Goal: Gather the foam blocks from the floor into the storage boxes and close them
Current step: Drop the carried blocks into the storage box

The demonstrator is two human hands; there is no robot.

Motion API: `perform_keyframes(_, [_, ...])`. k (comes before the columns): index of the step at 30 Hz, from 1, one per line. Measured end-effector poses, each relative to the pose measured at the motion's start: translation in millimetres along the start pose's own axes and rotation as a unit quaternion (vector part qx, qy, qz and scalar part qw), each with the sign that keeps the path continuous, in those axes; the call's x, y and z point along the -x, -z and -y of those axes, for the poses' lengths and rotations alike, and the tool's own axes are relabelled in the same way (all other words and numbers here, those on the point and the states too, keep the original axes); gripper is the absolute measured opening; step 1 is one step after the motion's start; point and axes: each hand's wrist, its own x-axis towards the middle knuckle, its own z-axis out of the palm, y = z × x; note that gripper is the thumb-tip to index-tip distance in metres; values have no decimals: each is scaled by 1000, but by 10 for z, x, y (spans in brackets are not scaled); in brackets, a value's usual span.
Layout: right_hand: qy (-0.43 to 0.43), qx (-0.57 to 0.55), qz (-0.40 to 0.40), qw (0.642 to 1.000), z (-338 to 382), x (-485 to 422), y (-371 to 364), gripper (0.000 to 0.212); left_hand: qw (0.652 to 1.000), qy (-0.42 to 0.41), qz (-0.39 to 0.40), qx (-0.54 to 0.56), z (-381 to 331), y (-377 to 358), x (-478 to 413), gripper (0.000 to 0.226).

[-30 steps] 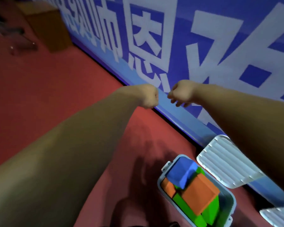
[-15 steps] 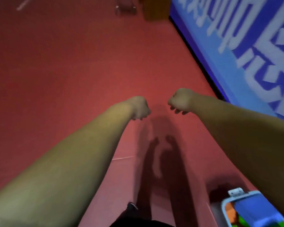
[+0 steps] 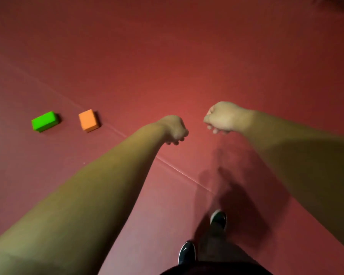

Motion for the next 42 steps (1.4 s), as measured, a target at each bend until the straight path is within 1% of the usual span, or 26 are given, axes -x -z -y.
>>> perform_keyframes(3, [28, 7, 40, 999, 307, -491, -135, 26, 999, 53, -1, 15, 521, 177, -65, 30])
perform_keyframes(7, [55, 6, 94, 994, 730, -1150, -209, 23, 990, 128, -33, 46, 1020, 515, -128, 28])
perform_keyframes(10, [72, 1, 136, 988, 1219, -1568, -203, 23, 976, 191, -66, 85, 1310, 843, -192, 27])
perform_keyframes(13, [128, 36, 171, 976, 1759, -1880, -195, 26, 960, 229, -101, 125, 1458, 1138, -318, 27])
perform_keyframes(15, [150, 48, 176, 972, 2129, -2055, -183, 27, 951, 238, -132, 147, 1519, 1339, -370, 27])
perform_keyframes(19, [182, 80, 204, 959, 2807, -2338, -257, 27, 933, 254, -163, 195, 1778, 1650, -369, 26])
perform_keyframes(24, [215, 115, 232, 942, 3708, -2781, -659, 29, 899, 310, -192, 242, 2642, 1912, -329, 26])
perform_keyframes(27, [224, 95, 251, 937, 4292, -3049, -963, 26, 885, 332, -179, 273, 3275, 2057, -367, 24])
perform_keyframes(30, [216, 81, 249, 941, 4936, -3423, -1257, 24, 885, 340, -160, 274, 3981, 2299, -509, 27])
perform_keyframes(33, [205, 88, 245, 943, 5579, -3814, -1533, 26, 885, 331, -168, 283, 4695, 2729, -713, 27])
perform_keyframes(36, [195, 124, 238, 943, 6243, -4083, -1766, 26, 889, 326, -155, 281, 5255, 3258, -741, 26])
perform_keyframes(39, [221, 164, 224, 935, 6891, -4320, -1961, 28, 899, 319, -162, 252, 5826, 3844, -785, 27])
perform_keyframes(42, [238, 208, 217, 924, 7409, -4458, -2116, 28, 902, 313, -173, 243, 6321, 4347, -786, 29])
